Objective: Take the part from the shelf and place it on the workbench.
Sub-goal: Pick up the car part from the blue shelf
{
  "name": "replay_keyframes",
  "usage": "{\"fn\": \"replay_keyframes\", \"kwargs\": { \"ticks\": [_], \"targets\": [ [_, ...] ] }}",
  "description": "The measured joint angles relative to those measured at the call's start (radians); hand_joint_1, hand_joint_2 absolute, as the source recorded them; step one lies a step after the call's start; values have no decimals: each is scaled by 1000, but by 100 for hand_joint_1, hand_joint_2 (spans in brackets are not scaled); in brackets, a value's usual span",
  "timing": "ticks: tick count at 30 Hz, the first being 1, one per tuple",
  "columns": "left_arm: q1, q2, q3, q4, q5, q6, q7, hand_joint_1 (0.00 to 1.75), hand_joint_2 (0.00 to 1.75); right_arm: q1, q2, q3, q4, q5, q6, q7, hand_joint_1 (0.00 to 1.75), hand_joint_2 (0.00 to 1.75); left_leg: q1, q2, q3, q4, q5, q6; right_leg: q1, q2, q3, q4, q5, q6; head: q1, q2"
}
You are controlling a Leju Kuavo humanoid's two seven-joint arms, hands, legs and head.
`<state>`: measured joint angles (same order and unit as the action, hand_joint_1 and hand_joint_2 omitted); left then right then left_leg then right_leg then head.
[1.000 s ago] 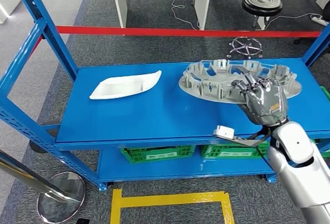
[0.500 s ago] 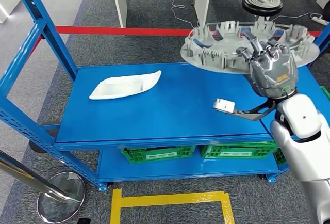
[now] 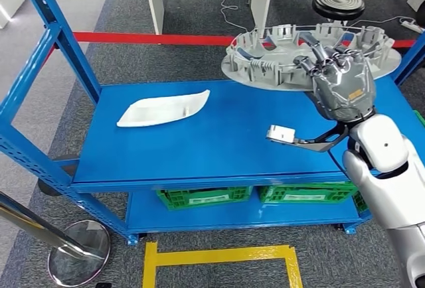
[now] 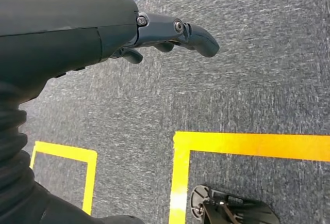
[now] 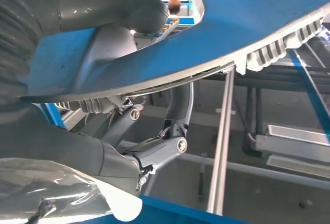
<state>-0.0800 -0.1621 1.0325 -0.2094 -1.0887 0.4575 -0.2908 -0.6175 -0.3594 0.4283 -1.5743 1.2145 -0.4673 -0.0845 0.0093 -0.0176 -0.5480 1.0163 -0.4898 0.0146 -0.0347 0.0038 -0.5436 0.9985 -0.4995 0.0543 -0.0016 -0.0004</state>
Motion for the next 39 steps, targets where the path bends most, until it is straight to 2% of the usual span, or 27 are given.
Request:
{"fn": "replay_keyframes", "kwargs": {
  "ticks": [2, 5, 6, 7, 8, 10, 12, 15, 16, 18, 20, 21, 22, 23, 25, 26, 28, 30, 31, 32, 33, 34, 35, 36, 37, 38, 39],
  "targets": [
    [-3, -1, 2, 0, 3, 6, 1, 0, 175, -3, 0, 6, -4, -3, -3, 1, 175, 175, 5, 5, 5, -22, 18, 15, 1, 0, -20, 32, -30, 3, 3, 0],
    [-6, -3, 6, 0, 4, 14, 3, 0, 175, -2, 0, 11, -6, -7, -10, 2, 175, 175, 7, 8, 0, -27, 26, 22, 1, -1, -99, 209, -113, 5, 7, 0],
    [-6, -4, 7, 0, 4, 15, 5, 0, 175, 2, 0, 13, -6, -7, -11, 2, 175, 175, 8, 9, -1, -25, 26, 22, 0, -1, -120, 256, -121, 9, 7, 0],
    [-6, -4, 8, 0, 4, 15, 7, 0, 175, 5, 0, 16, -6, -8, -12, 2, 175, 175, 10, 9, -2, -23, 25, 21, -2, -2, -126, 268, -109, 13, 7, 0],
    [-6, -5, 8, 0, 4, 16, 10, 0, 175, 7, 0, 19, -6, -9, -12, 2, 175, 175, 13, 9, -3, -19, 24, 18, -6, -3, -112, 240, -79, 18, 7, 0],
    [-7, -5, 9, 0, 4, 18, 14, 0, 175, 8, 0, 24, -6, -10, -12, 2, 175, 175, 17, 8, -13, -1, 16, 4, -12, -5, -54, 124, -17, 32, 9, 0],
    [-8, -4, 10, 0, 3, 22, 15, 0, 175, 7, 0, 27, -9, -11, -14, 3, 175, 175, 14, 5, -31, 22, 11, -14, -13, -1, -23, 60, -5, 32, 14, 0],
    [-7, -4, 15, 0, 3, 29, 17, 0, 175, 10, 1, 31, -10, -11, -17, 3, 175, 175, 12, 3, -53, 37, 15, -32, -13, 2, -40, 66, -12, 12, 14, 0],
    [-7, -3, 17, 0, 3, 31, 18, 0, 175, 12, 1, 33, -10, -12, -17, 3, 175, 175, 12, 5, -60, 46, 4, -36, -13, 1, -46, 69, -9, 3, 12, 0],
    [-8, -3, 19, 0, 3, 33, 19, 0, 175, 14, 1, 35, -10, -13, -17, 3, 175, 175, 13, 8, -86, 112, -58, -40, -12, -5, -61, 68, 0, -17, 10, 0],
    [-7, -4, 20, 0, 2, 34, 20, 0, 175, 17, 1, 35, -10, -15, -18, 4, 175, 175, 12, 10, -123, 236, -136, -39, -3, -7, -76, 68, 11, -34, 8, 0],
    [-8, -4, 21, 0, 1, 34, 20, 0, 175, 18, 1, 35, -10, -15, -19, 4, 175, 175, 11, 10, -134, 286, -158, -36, 3, -8, -84, 69, 16, -40, 8, 0],
    [-8, -4, 21, 0, 1, 34, 20, 0, 175, 20, 1, 35, -10, -16, -19, 4, 175, 175, 8, 10, -131, 305, -159, -30, 9, -8, -91, 69, 22, -45, 8, 0],
    [-8, -4, 21, 0, 0, 34, 20, 0, 175, 22, 1, 35, -10, -17, -20, 4, 175, 175, 4, 10, -113, 291, -143, -22, 16, -8, -97, 69, 28, -49, 8, 0],
    [-9, -3, 21, 0, -1, 34, 20, 0, 175, 24, 1, 35, -10, -18, -21, 4, 175, 175, -11, 10, -40, 178, -90, 8, 26, -8, -108, 68, 40, -53, 8, 0],
    [-10, -2, 21, 0, -3, 34, 19, 0, 175, 24, 1, 35, -10, -16, -23, 6, 175, 175, -18, 10, -2, 113, -76, 24, 30, -8, -113, 67, 46, -53, 9, 0],
    [-12, -2, 21, 0, -6, 34, 8, 0, 175, 26, 1, 34, -10, -7, -29, 12, 175, 175, -30, 8, 36, 34, -64, 41, 27, -9, -119, 62, 62, -44, 9, 0],
    [-11, -4, 21, 0, -8, 34, -7, 0, 175, 35, 1, 32, -10, 6, -36, 20, 175, 175, -36, 7, 35, 13, -47, 41, 22, -10, -121, 49, 83, -31, 8, 0],
    [-11, -6, 21, 0, -9, 35, -12, 0, 175, 42, 1, 29, -10, 12, -41, 22, 175, 175, -34, 9, 32, 0, -31, 42, 22, -9, -124, 45, 83, -26, 7, 0],
    [-12, -8, 21, 0, -9, 36, -15, 0, 175, 49, 0, 27, -10, 14, -44, 23, 175, 175, -30, 12, 28, -15, -14, 44, 23, -7, -133, 52, 67, -22, 8, 0],
    [-12, -10, 21, 0, -10, 37, -17, 0, 175, 54, -1, 25, -10, 16, -47, 24, 175, 175, -26, 14, 21, -28, 3, 45, 25, -6, -145, 75, 34, -18, 10, 0],
    [-12, -13, 21, 0, -12, 38, -18, 0, 175, 57, -1, 23, -9, 17, -48, 24, 175, 175, -23, 16, 11, -34, 17, 45, 24, -5, -161, 119, -14, -14, 11, 0],
    [-12, -16, 21, 0, -13, 38, -19, 0, 175, 59, -2, 22, -9, 17, -49, 25, 175, 175, -23, 17, -2, -35, 27, 46, 23, -4, -175, 177, -58, -10, 13, 0],
    [-11, -19, 21, 0, -14, 38, -19, 0, 175, 62, -2, 21, -8, 17, -49, 25, 175, 175, -22, 17, -15, -32, 36, 45, 22, -5, -182, 235, -85, -6, 13, 0],
    [-11, -21, 21, 0, -15, 39, -19, 0, 175, 65, -2, 21, -7, 16, -48, 24, 175, 175, -21, 19, -29, -28, 44, 44, 21, -5, -181, 277, -87, -1, 13, 0],
    [-11, -23, 21, 0, -16, 39, -19, 0, 175, 68, -2, 20, -6, 16, -48, 24, 175, 175, -20, 19, -43, -24, 52, 42, 19, -5, -168, 291, -69, 3, 13, 0],
    [-11, -24, 21, 0, -16, 39, -21, 0, 175, 69, -2, 18, -5, 15, -48, 24, 175, 175, -18, 20, -58, -18, 59, 38, 16, -5, -138, 271, -38, 8, 13, 0]
  ]
}}
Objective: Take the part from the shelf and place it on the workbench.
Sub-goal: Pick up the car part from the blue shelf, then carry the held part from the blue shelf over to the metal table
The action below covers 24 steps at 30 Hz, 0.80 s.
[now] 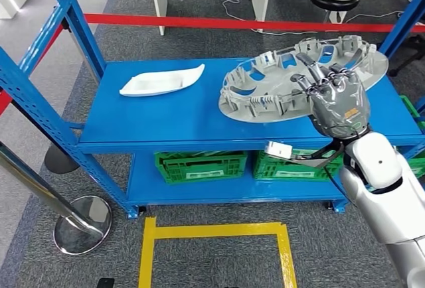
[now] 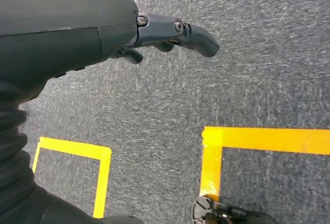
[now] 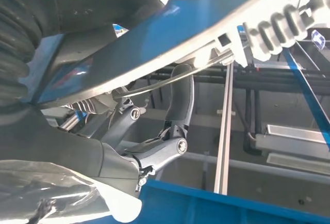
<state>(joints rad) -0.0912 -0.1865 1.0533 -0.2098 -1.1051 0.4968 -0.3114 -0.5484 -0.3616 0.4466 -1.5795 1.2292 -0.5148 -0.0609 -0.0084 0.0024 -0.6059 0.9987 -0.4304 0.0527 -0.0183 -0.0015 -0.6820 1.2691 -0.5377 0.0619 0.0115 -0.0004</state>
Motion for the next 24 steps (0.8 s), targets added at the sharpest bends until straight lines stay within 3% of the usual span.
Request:
{"fn": "replay_keyframes", "kwargs": {
  "ticks": [1, 2, 3, 5, 7, 8, 10, 12, 13, 14, 15, 17, 19, 22, 24],
  "targets": [
    [0, -1, 0, 0, -1, -1, -3, 0, 175, 1, 0, -2, 1, -1, 0, -1, 175, 175, 2, 0, -14, 8, 5, -4, -4, 0, 43, -51, 23, 5, 0, 0],
    [0, -1, 0, 0, -2, -4, -8, 0, 175, 1, 0, -4, 1, -2, 1, -2, 175, 175, 2, -1, -27, 16, 9, -9, -5, 0, 94, -117, 25, 10, 1, 0],
    [0, -1, 0, 0, -5, -8, -16, 0, 175, 1, 0, -7, 1, -2, 1, -2, 175, 175, 0, -1, -37, 25, 12, -14, -6, 0, 137, -179, 12, 8, 2, 0],
    [0, -1, -1, 0, -9, -19, -32, 0, 175, 5, 0, -13, 1, -3, 1, -4, 175, 175, -4, -3, -48, 35, 21, -23, -3, 1, 178, -245, -21, -8, 3, 0],
    [2, 0, -1, 0, -10, -25, -39, 0, 175, 9, -1, -17, 3, -3, 2, -6, 175, 175, -3, -4, -54, 40, 27, -32, -4, 0, 169, -251, -16, -32, 2, 0],
    [4, 1, -1, 0, -10, -26, -40, 0, 175, 11, -2, -18, 4, -5, 3, -8, 175, 175, -2, -5, -60, 49, 15, -38, -5, -1, 165, -250, -10, -42, 0, 0],
    [8, 2, -1, 0, -10, -26, -40, 0, 175, 12, -5, -19, 6, -8, 6, -12, 175, 175, 2, -5, -88, 125, -52, -50, -6, -2, 152, -249, 6, -57, -4, 0],
    [9, 2, -1, 0, -11, -26, -40, 0, 175, 15, -9, -19, 8, -10, 7, -14, 175, 175, 5, -5, -124, 256, -129, -57, -3, -2, 138, -248, 17, -62, -6, 0],
    [9, 2, -1, 0, -12, -26, -40, 0, 175, 17, -11, -19, 10, -11, 7, -16, 175, 175, 6, -5, -132, 302, -144, -58, -2, -2, 132, -247, 22, -63, -6, 0],
    [10, 2, -2, 0, -12, -26, -40, 0, 175, 19, -13, -19, 11, -13, 8, -17, 175, 175, 6, -5, -126, 314, -140, -55, 0, -2, 127, -247, 25, -62, -6, 0],
    [10, 2, -2, 0, -13, -26, -40, 0, 175, 20, -15, -20, 12, -14, 9, -20, 175, 175, 5, -5, -102, 287, -119, -50, 3, -1, 125, -246, 27, -62, -6, 0],
    [11, 3, -2, 0, -14, -26, -40, 0, 175, 22, -18, -20, 12, -18, 12, -24, 175, 175, 1, -6, -26, 161, -67, -28, 7, -1, 122, -246, 30, -61, -5, 0],
    [10, 5, -3, 0, -16, -25, -40, 0, 175, 22, -20, -20, 12, -22, 15, -28, 175, 175, -7, -6, 26, 62, -46, -8, 8, -1, 118, -247, 35, -54, -5, 0],
    [10, 6, -4, 0, -17, -25, -40, 0, 175, 22, -24, -20, 12, -31, 25, -36, 175, 175, -11, -4, 35, 24, -43, -1, 3, -4, 109, -250, 42, -37, -8, 0],
    [9, 5, -4, 0, -17, -25, -41, 0, 175, 22, -31, -20, 12, -37, 32, -41, 175, 175, -5, -3, 38, -1, -33, 3, 4, -3, 88, -222, 18, -29, -6, 0]
  ]
}}
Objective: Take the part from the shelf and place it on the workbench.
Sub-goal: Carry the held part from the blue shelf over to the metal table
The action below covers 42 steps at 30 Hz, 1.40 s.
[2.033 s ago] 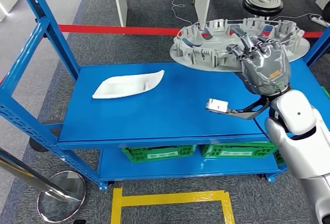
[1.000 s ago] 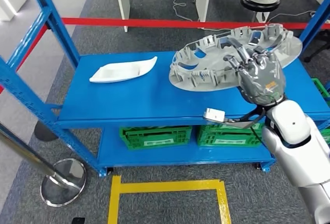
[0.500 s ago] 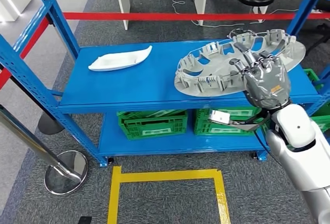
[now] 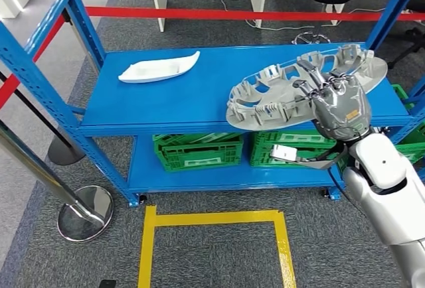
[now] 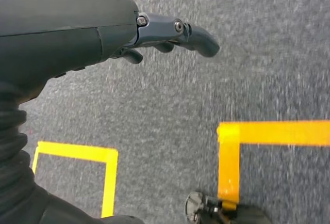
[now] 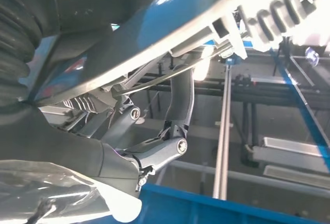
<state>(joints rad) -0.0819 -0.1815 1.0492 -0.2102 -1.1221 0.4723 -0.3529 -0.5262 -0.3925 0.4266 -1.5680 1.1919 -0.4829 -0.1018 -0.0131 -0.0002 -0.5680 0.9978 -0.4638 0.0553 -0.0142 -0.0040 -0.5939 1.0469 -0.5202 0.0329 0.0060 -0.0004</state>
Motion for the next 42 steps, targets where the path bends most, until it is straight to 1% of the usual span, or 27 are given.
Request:
{"fn": "replay_keyframes", "kwargs": {
  "ticks": [1, 3, 4, 5, 6, 8, 10, 13, 15, 16, 18, 19, 20, 21, 22, 24, 25, 28, 30, 32, 34, 35, 36, 37, 39, 40, 42],
  "targets": [
    [0, 0, 0, 0, 0, 0, -1, 0, 175, 0, -4, 0, 0, -3, 2, -1, 175, 175, 3, 1, 0, -8, 4, 1, 0, 1, -22, 43, -27, 4, 1, 0],
    [0, -1, 0, 0, -1, 0, -3, 0, 175, 0, -8, 0, 0, -10, 7, -4, 175, 175, 3, 1, -6, -9, 8, 3, -1, 2, -78, 174, -88, 11, 3, 0],
    [1, -2, 0, 0, -2, 0, -4, 0, 175, 2, -10, 0, 1, -16, 9, -7, 175, 175, 3, 1, -7, -7, 8, 2, -2, 2, -100, 226, -103, 15, 3, 0],
    [1, -3, 0, 0, -2, 0, -6, 0, 175, 3, -11, 1, 1, -22, 13, -10, 175, 175, 4, 1, -8, -6, 9, 2, -4, 2, -106, 245, -100, 18, 3, 0],
    [1, -4, 0, 0, -2, 0, -6, 0, 175, 4, -13, 1, 1, -29, 19, -14, 175, 175, 5, 1, -8, -3, 9, 0, -5, 2, -94, 224, -78, 22, 3, 0],
    [1, -4, 0, 0, -3, 0, -8, 0, 175, 3, -19, 2, 1, -45, 31, -24, 175, 175, 9, 0, -10, 7, 5, -6, -11, 1, -28, 97, -14, 29, 3, 0],
    [0, -3, 0, 0, -3, 0, -9, 0, 175, -3, -24, 2, 1, -58, 40, -31, 175, 175, 6, -1, -22, 25, 1, -17, -12, 3, 23, -1, 10, 27, 4, 0],
    [2, -1, 0, 0, -3, 0, -10, 0, 175, -6, -28, 3, 0, -69, 49, -37, 175, 175, 2, -2, -38, 39, 2, -27, -10, 4, 24, -11, 9, 8, 2, 0],
    [2, 1, 0, 0, -3, 0, -10, 0, 175, -6, -30, 3, 0, -71, 53, -39, 175, 175, 4, -2, -51, 66, -22, -37, -13, 3, 20, -11, 14, -4, -1, 0],
    [2, 1, 0, 0, -3, 0, -10, 0, 175, -7, -31, 3, 0, -71, 54, -39, 175, 175, 6, -2, -66, 104, -49, -43, -14, 3, 18, -12, 16, -9, -2, 0],
    [2, 1, 0, 0, -3, 0, -10, 0, 175, -9, -32, 3, 0, -71, 54, -39, 175, 175, 9, -2, -114, 233, -117, -52, -13, 2, 14, -11, 18, -15, -4, 0],
    [3, 1, 0, 0, -4, 0, -10, 0, 175, -9, -33, 4, 0, -70, 54, -39, 175, 175, 11, -2, -135, 291, -139, -53, -12, 1, 13, -11, 19, -16, -4, 0],
    [3, 1, 0, 0, -4, -1, -11, 0, 175, -9, -33, 4, 0, -69, 55, -39, 175, 175, 11, -2, -145, 322, -145, -52, -11, 1, 13, -11, 20, -17, -3, 0],
    [3, 1, 0, 0, -4, -1, -13, 0, 175, -9, -33, 5, 0, -66, 55, -39, 175, 175, 11, -2, -137, 314, -131, -49, -10, 2, 12, -11, 20, -18, -3, 0],
    [3, 1, 0, 0, -5, -2, -16, 0, 175, -9, -33, 6, 0, -64, 55, -39, 175, 175, 10, -2, -113, 268, -100, -43, -9, 2, 13, -11, 20, -18, -3, 0],
    [2, 2, 0, 0, -5, -4, -28, 0, 175, -10, -33, 7, 0, -60, 54, -39, 175, 175, 6, -3, -50, 134, -36, -28, -6, 3, 13, -12, 21, -16, -3, 0],
    [2, 3, 0, 0, -5, -5, -35, 0, 175, -10, -34, 8, 1, -58, 54, -38, 175, 175, 4, -4, -29, 85, -18, -21, -5, 3, 11, -12, 23, -13, -3, 0],
    [2, 3, -1, 0, -6, -5, -48, 0, 175, -9, -36, 10, 1, -54, 52, -35, 175, 175, -1, -5, -18, 42, -14, -14, -6, 3, 2, -16, 32, 2, -3, 0],
    [2, 4, -1, 0, -6, -6, -53, 0, 175, -7, -40, 10, 1, -53, 51, -35, 175, 175, 3, -3, -14, 21, -8, -10, -5, 2, -12, -2, 17, 10, -1, 0],
    [1, 3, -2, 0, -6, -8, -60, 0, 175, -8, -44, 9, 0, -53, 51, -34, 175, 175, 7, -2, -14, 7, 1, -6, -4, 3, -55, 83, -36, 15, 2, 0],
    [2, 2, -2, 0, -5, -10, -63, 0, 175, -6, -45, 9, 1, -53, 51, -33, 175, 175, 6, -2, -17, 7, 3, -2, -5, 3, -111, 210, -88, 20, 3, 0],
    [2, 1, -2, 0, -4, -11, -62, 0, 175, -4, -45, 10, 2, -53, 51, -32, 175, 175, 6, -2, -17, 7, 3, -2, -5, 3, -126, 246, -94, 23, 3, 0],
    [3, 1, -2, 0, -1, -11, -59, 0, 175, -2, -45, 10, 3, -53, 51, -32, 175, 175, 6, -2, -18, 9, 3, -2, -5, 3, -124, 247, -81, 25, 3, 0],
    [2, 0, -2, 0, 2, -10, -53, 0, 175, 0, -45, 10, 4, -53, 51, -31, 175, 175, 6, -2, -18, 12, 2, -3, -6, 2, -103, 206, -52, 26, 3, 0],
    [1, 0, -2, 0, 7, -6, -41, 0, 175, -1, -45, 10, 4, -53, 51, -29, 175, 175, 5, -2, -20, 21, -1, -8, -8, 1, -33, 72, 7, 27, 3, 0],
    [1, 0, -2, 0, 8, -3, -35, 0, 175, -4, -45, 10, 4, -53, 51, -27, 175, 175, 3, -2, -25, 29, -3, -12, -8, 1, -5, 19, 22, 24, 3, 0],
    [1, -1, -2, 0, 9, 4, -24, 0, 175, -6, -45, 10, 4, -52, 51, -24, 175, 175, -1, -3, -36, 39, 1, -20, -6, 2, 10, -10, 22, 15, 2, 0]
  ]
}}
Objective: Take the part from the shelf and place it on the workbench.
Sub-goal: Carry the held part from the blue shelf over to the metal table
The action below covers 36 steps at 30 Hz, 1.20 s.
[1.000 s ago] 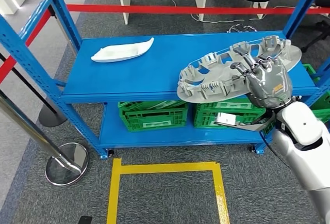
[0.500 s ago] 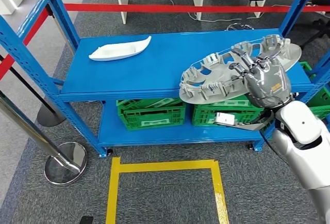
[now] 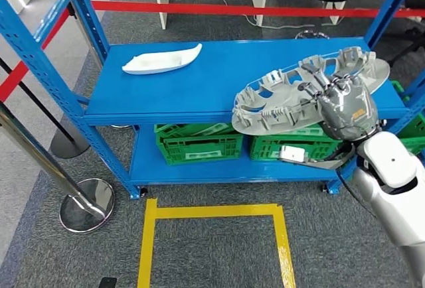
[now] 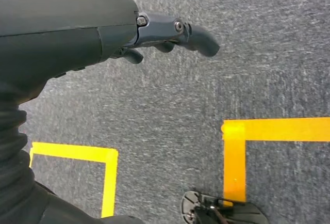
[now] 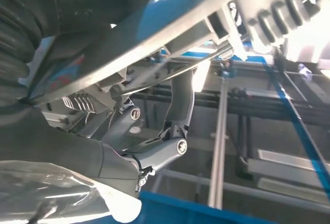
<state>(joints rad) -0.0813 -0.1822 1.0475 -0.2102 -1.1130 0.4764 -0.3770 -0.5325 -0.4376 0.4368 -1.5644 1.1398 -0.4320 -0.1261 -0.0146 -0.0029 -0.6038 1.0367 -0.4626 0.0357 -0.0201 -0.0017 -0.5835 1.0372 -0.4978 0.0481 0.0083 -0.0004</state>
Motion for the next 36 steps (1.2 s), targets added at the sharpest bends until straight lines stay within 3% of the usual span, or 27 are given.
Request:
{"fn": "replay_keyframes", "kwargs": {
  "ticks": [3, 5, 7, 9, 10, 13, 14, 18, 19, 20, 23, 24, 26, 27, 28, 30, 32, 34, 35, 36],
  "targets": [
    [1, 0, 0, 0, 1, 10, 13, 0, 175, 1, 0, 1, 0, 2, 0, 2, 175, 175, 1, -1, -11, 16, -12, -13, -3, -2, -8, 1, 11, -17, -1, 0],
    [0, 1, 1, 0, 1, 14, 16, 0, 175, -1, 0, 2, 0, 4, 0, 3, 175, 175, 5, -1, -35, 86, -71, -27, -8, -5, -16, -3, 20, -31, -4, 0],
    [0, 0, 1, 0, 1, 14, 18, 0, 175, -2, 0, 2, 0, 7, -1, 4, 175, 175, 11, -1, -76, 212, -144, -38, -7, -6, -29, -2, 29, -38, -6, 0],
    [0, 0, 1, 0, 1, 15, 20, 0, 175, -1, 0, 4, 0, 9, -2, 5, 175, 175, 14, 0, -83, 273, -168, -40, -6, -7, -45, -2, 41, -39, -6, 0],
    [0, 0, 1, 0, 0, 15, 22, 0, 175, -1, 0, 5, 0, 10, -2, 6, 175, 175, 14, 0, -61, 247, -153, -38, -6, -6, -53, -2, 47, -39, -6, 0],
    [-4, 0, 1, 0, -5, 17, 28, 0, 175, -3, 0, 6, 0, 13, -4, 6, 175, 175, 11, -1, 63, 42, -86, -23, -4, -5, -69, -3, 67, -29, -6, 0],
    [-6, 0, 1, 0, -6, 19, 29, 0, 175, -5, 0, 6, 0, 14, -5, 6, 175, 175, 8, -2, 87, -4, -76, -18, -4, -5, -72, -4, 74, -24, -6, 0],
    [-7, -2, 1, 0, -9, 24, 32, 0, 175, -7, 0, 8, 0, 16, -9, 6, 175, 175, 3, -1, 81, -31, -49, -4, -8, -6, -83, -12, 99, 2, -5, 0],
    [-7, -2, 1, 0, -9, 25, 32, 0, 175, -7, 0, 8, 0, 16, -9, 6, 175, 175, 5, 0, 74, -36, -36, 2, -7, -5, -93, -2, 87, 6, -4, 0],
    [-7, -3, 1, 0, -9, 27, 32, 0, 175, -7, 0, 8, 0, 16, -10, 6, 175, 175, 7, 2, 64, -42, -21, 9, -6, -4, -110, 30, 54, 9, -2, 0],
    [-7, -6, 1, 0, -10, 29, 32, 0, 175, -6, 0, 8, 0, 16, -10, 7, 175, 175, 4, 5, 24, -45, 12, 19, -3, -2, -156, 206, -86, 12, 2, 0],
    [-7, -7, 1, 0, -11, 30, 32, 0, 175, -5, 0, 8, 0, 16, -10, 7, 175, 175, 2, 5, 9, -43, 23, 19, -3, -2, -154, 247, -98, 12, 2, 0],
    [-7, -8, 1, 0, -12, 30, 32, 0, 175, -4, 0, 9, 0, 17, -10, 6, 175, 175, 1, 5, -20, -39, 43, 18, -1, -2, -105, 236, -61, 10, 2, 0],
    [-7, -8, 1, 0, -12, 31, 32, 0, 175, -3, 0, 10, 0, 19, -10, 6, 175, 175, 1, 5, -34, -36, 52, 16, 0, -2, -58, 183, -33, 9, 2, 0],
    [-8, -8, 1, 0, -13, 31, 32, 0, 175, -3, 0, 10, 0, 20, -11, 6, 175, 175, 0, 4, -46, -31, 60, 12, 1, -2, -3, 113, -26, 7, 2, 0],
    [-8, -8, 1, 0, -15, 32, 32, 0, 175, -4, 0, 10, -2, 23, -14, 6, 175, 175, -3, 4, -62, -21, 73, 4, 4, -1, 81, -7, -44, 2, 2, 0],
    [-7, -8, 1, 0, -16, 33, 34, 0, 175, -3, 0, 10, -3, 24, -20, 6, 175, 175, -4, 4, -69, -19, 88, -5, 8, -1, 97, -42, -59, -8, 1, 0],
    [-5, -7, 1, 0, -17, 33, 36, 0, 175, -2, 0, 10, -3, 24, -23, 7, 175, 175, -2, 2, -77, -12, 80, -17, 5, -4, 82, -40, -44, -24, 1, 0],
    [-3, -7, 1, 0, -17, 33, 38, 0, 175, -1, 0, 10, -3, 23, -24, 8, 175, 175, -1, 1, -85, 10, 50, -24, 2, -6, 73, -41, -34, -32, -1, 0],
    [-2, -6, 1, 0, -18, 33, 39, 0, 175, -1, 0, 10, -3, 22, -25, 9, 175, 175, 2, 0, -96, 53, 1, -31, 0, -7, 61, -41, -23, -38, -2, 0]
  ]
}}
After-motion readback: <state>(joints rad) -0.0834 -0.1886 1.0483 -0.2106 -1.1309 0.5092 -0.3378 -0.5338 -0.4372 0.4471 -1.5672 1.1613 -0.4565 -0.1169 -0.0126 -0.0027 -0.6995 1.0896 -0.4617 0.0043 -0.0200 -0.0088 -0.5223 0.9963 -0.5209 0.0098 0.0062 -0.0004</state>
